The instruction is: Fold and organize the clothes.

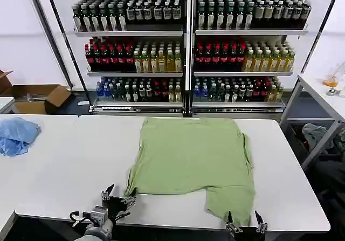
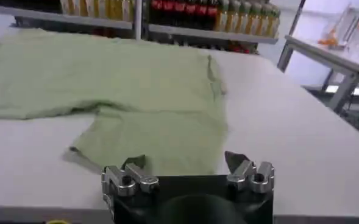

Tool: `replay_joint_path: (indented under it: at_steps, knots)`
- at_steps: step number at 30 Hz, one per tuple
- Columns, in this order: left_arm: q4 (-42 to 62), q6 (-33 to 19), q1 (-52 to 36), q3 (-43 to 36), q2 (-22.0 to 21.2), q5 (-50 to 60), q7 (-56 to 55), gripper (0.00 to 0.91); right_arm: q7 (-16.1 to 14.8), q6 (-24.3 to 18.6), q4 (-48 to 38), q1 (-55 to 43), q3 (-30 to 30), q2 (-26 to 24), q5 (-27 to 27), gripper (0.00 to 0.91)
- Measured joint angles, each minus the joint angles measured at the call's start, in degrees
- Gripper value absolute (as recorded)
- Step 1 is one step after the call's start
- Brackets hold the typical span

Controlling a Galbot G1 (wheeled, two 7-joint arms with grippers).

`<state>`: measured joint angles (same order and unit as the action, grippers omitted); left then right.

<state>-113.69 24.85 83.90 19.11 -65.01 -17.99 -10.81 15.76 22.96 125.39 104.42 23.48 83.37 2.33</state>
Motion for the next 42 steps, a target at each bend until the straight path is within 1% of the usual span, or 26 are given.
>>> replay_joint_path:
  at_steps: [6,14,16,24,25,26,33,42]
  knots:
    - [-0.3,-0.1,0.5,-0.1,0.3,-0.7,1.0,0.020,0.3,0.2,-0.2,0.4,-0.1,0.2,1.7,0.000]
    - [-0.7,-0.9,1.4,-0.1,0.6,-1.7,2.3,0.020,0.3,0.0,0.3,1.3,0.2,0.3,2.7,0.000]
    - [-0.8,-1.3,1.6,0.1,0.7,-2.1,2.7,0.030,0.1,-0.2,0.5,1.6,0.4,0.1,2.9,0.000]
    - [-2.1,-2.7,2.9,0.8,1.3,-4.3,4.1,0.020,-0.9,-1.7,2.0,3.1,1.3,-0.6,3.7,0.000]
    - [-2.4,-2.9,3.2,1.0,1.4,-4.7,4.4,0.030,-1.0,-2.0,2.5,3.5,1.5,-0.8,3.9,0.000]
    - [-2.7,-3.2,3.4,1.2,1.5,-5.0,4.5,0.020,-1.2,-2.2,2.9,3.8,1.7,-1.0,4.1,0.000]
    - [-6.4,-5.0,5.7,3.2,2.6,-7.9,5.2,0.030,-1.9,-3.9,7.3,6.2,4.3,-2.4,5.5,0.000]
    - [-10.9,-5.7,7.2,6.3,4.3,-11.9,5.4,0.020,-2.4,-4.7,11.8,6.1,9.4,-5.0,8.6,0.000]
